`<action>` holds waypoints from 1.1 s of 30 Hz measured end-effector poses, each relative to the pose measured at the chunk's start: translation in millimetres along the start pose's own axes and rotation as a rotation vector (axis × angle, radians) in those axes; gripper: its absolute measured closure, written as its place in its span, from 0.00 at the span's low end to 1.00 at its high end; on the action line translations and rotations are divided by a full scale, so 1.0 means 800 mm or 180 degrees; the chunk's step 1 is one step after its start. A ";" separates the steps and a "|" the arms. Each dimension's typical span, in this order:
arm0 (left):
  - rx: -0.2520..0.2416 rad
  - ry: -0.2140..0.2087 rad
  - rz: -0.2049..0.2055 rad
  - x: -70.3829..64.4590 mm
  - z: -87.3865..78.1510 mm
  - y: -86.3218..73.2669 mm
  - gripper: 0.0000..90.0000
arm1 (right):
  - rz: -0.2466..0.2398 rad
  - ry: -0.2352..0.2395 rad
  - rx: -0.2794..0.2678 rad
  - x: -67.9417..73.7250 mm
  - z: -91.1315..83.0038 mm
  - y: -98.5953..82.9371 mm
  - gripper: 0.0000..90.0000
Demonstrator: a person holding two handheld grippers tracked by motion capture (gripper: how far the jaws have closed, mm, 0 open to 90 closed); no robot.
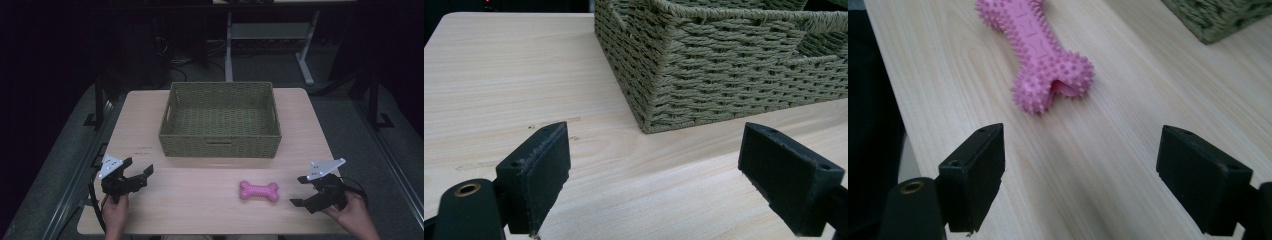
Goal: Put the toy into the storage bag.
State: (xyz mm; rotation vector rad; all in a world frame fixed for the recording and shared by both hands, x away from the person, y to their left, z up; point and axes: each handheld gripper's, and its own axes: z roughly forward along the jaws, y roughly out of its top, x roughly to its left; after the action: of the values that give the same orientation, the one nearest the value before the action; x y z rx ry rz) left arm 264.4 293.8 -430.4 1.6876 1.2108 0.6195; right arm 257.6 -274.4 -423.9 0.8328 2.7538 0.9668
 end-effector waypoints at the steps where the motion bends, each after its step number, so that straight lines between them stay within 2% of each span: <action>1: 0.0001 0.0000 0.0002 0.000 0.000 0.000 0.14 | -0.0015 0.0001 0.0005 0.001 0.001 0.001 0.22; 10: -0.0010 0.0010 -0.0009 0.001 -0.001 0.000 0.14 | -0.0199 0.0061 0.0043 0.016 0.012 0.021 0.23; 14: -0.0016 0.0020 -0.0022 0.002 -0.002 0.000 0.14 | -0.0234 0.0068 0.0035 0.020 0.012 0.027 0.23; 21: -0.0030 0.0022 -0.0033 0.004 -0.003 0.000 0.14 | -0.0400 0.0097 0.0057 0.027 0.015 0.047 0.24; 25: -0.0021 0.0021 -0.0027 0.003 -0.003 0.000 0.14 | -0.0476 0.0129 0.0168 0.029 0.020 0.056 0.24; 33: -0.0020 0.0018 -0.0025 0.003 -0.002 0.000 0.14 | -0.0611 0.0206 0.0254 0.032 0.031 0.076 0.24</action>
State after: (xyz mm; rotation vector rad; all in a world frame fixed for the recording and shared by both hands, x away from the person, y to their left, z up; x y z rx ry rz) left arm 263.9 296.8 -429.6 1.6760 1.2178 0.6232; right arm 270.8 -208.0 -404.4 0.5426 2.8785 0.8683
